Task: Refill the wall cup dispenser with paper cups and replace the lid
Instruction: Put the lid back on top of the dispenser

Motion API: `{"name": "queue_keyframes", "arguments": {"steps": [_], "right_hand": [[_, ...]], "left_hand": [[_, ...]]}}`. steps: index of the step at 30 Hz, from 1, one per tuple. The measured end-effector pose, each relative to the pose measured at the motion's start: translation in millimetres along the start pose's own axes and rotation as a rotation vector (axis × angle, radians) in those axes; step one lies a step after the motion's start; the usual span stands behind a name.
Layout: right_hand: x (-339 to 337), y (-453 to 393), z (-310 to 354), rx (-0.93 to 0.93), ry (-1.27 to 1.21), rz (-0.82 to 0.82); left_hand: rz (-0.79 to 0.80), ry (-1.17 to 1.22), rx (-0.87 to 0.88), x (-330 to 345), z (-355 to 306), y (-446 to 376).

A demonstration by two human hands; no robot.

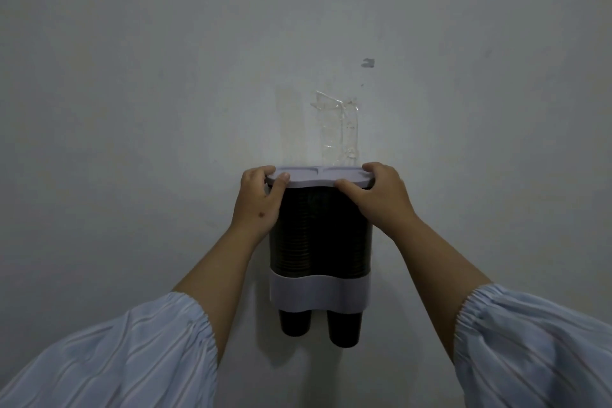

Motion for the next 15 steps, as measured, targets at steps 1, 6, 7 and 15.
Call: {"name": "queue_keyframes", "arguments": {"steps": [1,6,7,15], "right_hand": [[-0.1,-2.1,-0.4,-0.002,0.01,0.013],[2.0,-9.2,1.0,-0.037,0.011,0.109],[3.3,-10.0,0.2,-0.038,0.009,0.113],[9.5,-14.5,-9.8,-0.052,0.043,0.043]], "left_hand": [[0.012,0.001,0.002,1.6,0.1,-2.2],[0.095,-0.027,0.011,8.0,-3.2,-14.1],[0.107,-0.04,0.006,9.3,-3.0,-16.3],[0.113,-0.104,0.046,9.7,12.7,-18.4]]}}
Point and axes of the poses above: each hand's wrist, its own y-axis away from the middle knuckle, its own x-axis out of the palm, z = x × y, the point moved 3 cm from there along -y, towards the middle knuckle, and after that the axes turned 9 degrees about y, right-handed, at the moved point
